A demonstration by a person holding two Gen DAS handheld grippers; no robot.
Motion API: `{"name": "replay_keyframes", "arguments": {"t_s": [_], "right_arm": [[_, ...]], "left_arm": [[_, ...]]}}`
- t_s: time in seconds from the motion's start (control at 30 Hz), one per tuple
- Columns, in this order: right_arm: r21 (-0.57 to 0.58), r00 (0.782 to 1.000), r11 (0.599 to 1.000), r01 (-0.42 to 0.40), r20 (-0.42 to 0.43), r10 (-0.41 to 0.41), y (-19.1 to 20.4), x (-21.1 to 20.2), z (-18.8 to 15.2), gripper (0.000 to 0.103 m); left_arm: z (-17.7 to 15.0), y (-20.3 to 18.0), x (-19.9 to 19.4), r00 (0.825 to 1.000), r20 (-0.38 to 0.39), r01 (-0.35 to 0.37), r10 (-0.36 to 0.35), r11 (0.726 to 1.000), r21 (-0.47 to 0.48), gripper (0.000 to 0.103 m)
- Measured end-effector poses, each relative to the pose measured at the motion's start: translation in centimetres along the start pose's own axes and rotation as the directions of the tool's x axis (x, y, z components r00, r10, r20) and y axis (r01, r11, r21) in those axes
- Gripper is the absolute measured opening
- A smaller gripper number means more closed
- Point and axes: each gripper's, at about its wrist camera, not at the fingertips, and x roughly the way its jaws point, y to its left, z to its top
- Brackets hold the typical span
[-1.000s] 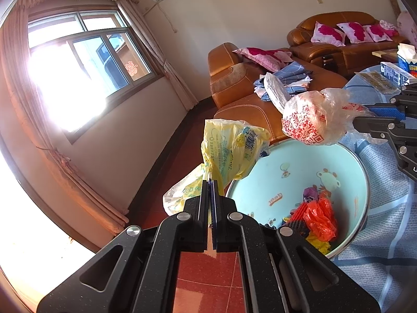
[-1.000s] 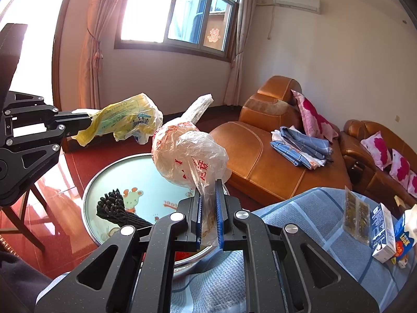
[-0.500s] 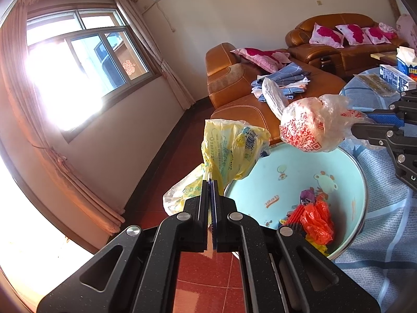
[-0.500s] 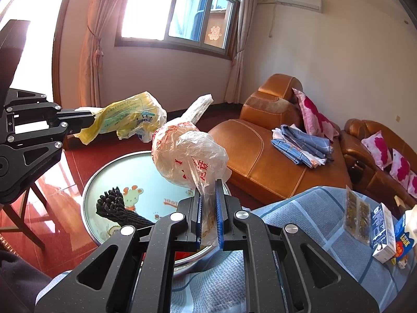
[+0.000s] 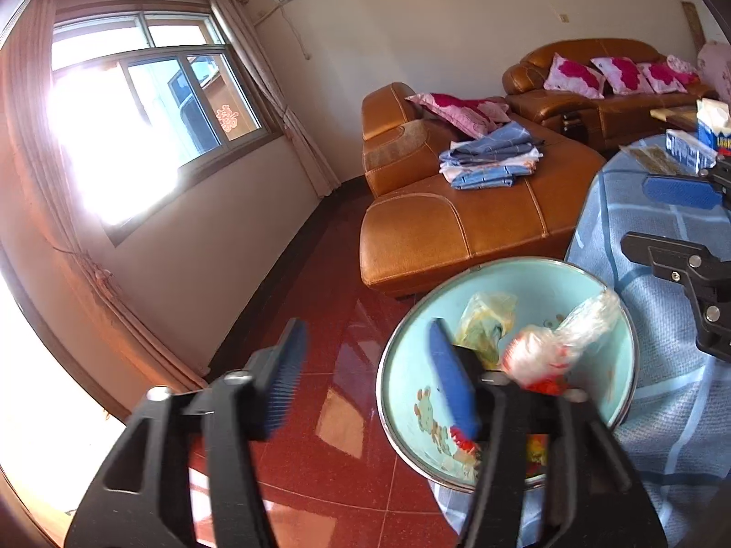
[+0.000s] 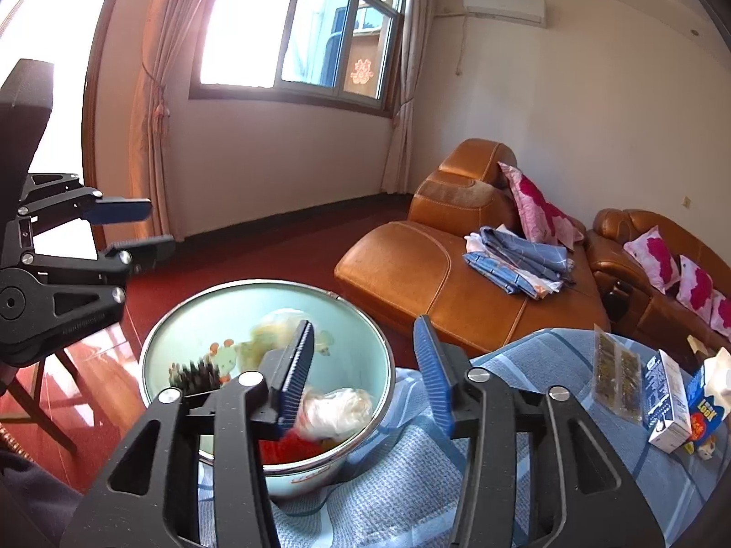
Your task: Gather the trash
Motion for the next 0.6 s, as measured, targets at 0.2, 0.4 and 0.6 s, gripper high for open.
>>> {"name": "replay_keyframes", "arguments": {"t_s": [0.2,0.4,0.6], "right_arm": [[0.079,0.995,0.995,0.061,0.072,-0.067,-1.5,-1.6,-0.2,0.055],[0.145,0.991,0.986,0.086,0.091,-0.099,-2.9,-2.4,-0.5,0.057],[0.14,0.989,0.984,0.106,0.09,-0.119,-2.5,-2.1,-0.2,0.057]], "left_arm": [[0.1,0.8,-0.8,0.999,0.032,0.019,-0.017,0.997,-0.069,0.084],[0.3,1.5,-1.2,0.997,0.056,0.051,-0.044,0.991,-0.125,0.088],[0.3,1.9,-1.5,0.996,0.075,0.069,-0.057,0.984,-0.165,0.091]]}}
